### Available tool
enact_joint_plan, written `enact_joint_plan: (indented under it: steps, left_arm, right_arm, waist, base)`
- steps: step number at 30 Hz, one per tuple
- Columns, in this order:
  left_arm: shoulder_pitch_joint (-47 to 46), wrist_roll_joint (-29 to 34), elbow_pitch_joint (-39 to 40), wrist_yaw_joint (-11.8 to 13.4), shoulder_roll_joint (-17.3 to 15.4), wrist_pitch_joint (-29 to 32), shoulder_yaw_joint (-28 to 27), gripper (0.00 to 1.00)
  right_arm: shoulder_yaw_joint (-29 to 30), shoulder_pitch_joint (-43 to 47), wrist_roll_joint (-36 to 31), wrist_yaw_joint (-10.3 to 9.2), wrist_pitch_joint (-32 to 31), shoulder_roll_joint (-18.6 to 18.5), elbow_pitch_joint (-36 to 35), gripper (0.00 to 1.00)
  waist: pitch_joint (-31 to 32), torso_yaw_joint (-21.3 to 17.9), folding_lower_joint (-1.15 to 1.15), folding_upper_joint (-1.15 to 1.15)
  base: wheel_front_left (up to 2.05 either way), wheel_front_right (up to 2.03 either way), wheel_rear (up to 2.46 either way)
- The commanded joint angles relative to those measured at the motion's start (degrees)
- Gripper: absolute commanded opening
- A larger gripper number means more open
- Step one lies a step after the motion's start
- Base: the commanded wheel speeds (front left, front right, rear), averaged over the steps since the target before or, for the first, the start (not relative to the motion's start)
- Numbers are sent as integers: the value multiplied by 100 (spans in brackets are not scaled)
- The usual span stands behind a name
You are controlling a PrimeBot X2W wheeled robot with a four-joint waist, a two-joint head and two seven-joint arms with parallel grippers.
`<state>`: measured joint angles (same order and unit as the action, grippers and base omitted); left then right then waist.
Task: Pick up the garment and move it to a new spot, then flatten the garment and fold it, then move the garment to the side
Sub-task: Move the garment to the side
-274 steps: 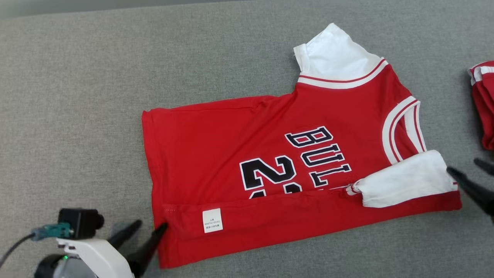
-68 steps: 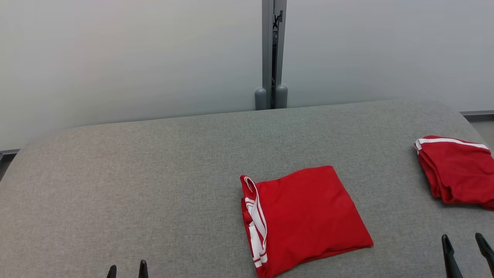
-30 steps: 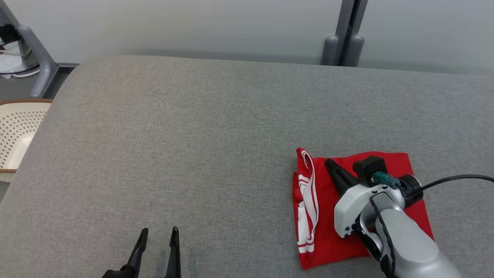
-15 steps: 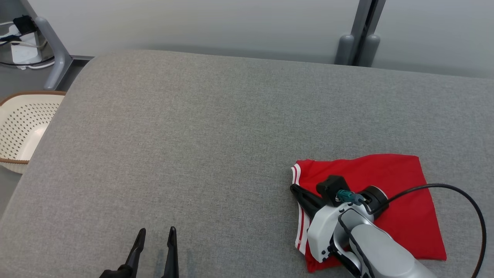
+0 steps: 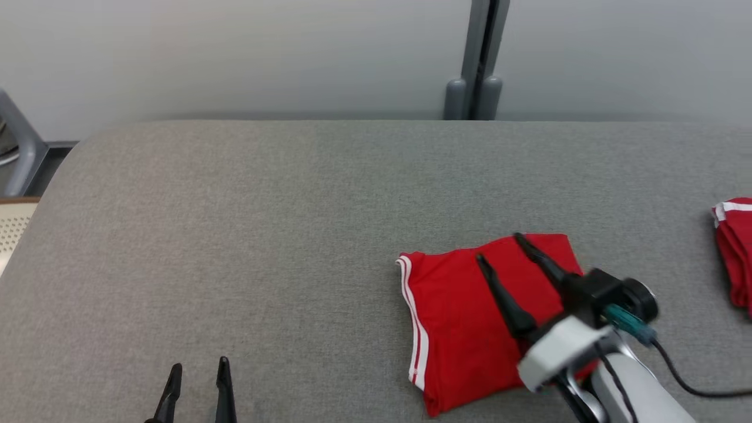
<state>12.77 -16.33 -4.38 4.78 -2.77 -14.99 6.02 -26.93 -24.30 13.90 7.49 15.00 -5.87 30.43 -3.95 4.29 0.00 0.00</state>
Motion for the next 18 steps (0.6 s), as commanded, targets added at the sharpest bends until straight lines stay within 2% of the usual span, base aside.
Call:
enact_joint_plan:
  steps: [1, 4, 8, 13, 18]
  left_arm:
    - [65, 33, 25, -24, -23, -24, -79, 100]
    - [110, 79, 22, -66, -25, -24, -193, 100]
    - [183, 126, -15, -119, -26, -24, -335, 100]
    - [219, 192, -65, -179, -25, -24, -477, 100]
    - [315, 265, -86, -262, -26, -24, -523, 100]
  right_arm:
    - [264, 515, -79, 1, 19, -203, -453, 100]
    - [879, 1219, -219, 1, 22, -508, -1259, 100]
    - [1577, 1993, -371, 1, 22, -802, -1723, 100]
    - [2298, 2612, -368, 1, 23, -860, -1985, 100]
    - [2773, 3034, -401, 1, 23, -706, -2027, 100]
  waist:
    - [198, -238, 0, 0]
    - [310, -412, 0, 0]
    - [404, -581, 0, 0]
    - [516, -683, 0, 0]
    - [662, -691, 0, 0]
  base:
    - [0, 0, 0]
    - [0, 0, 0]
    - [0, 0, 0]
    - [0, 0, 0]
    - [0, 0, 0]
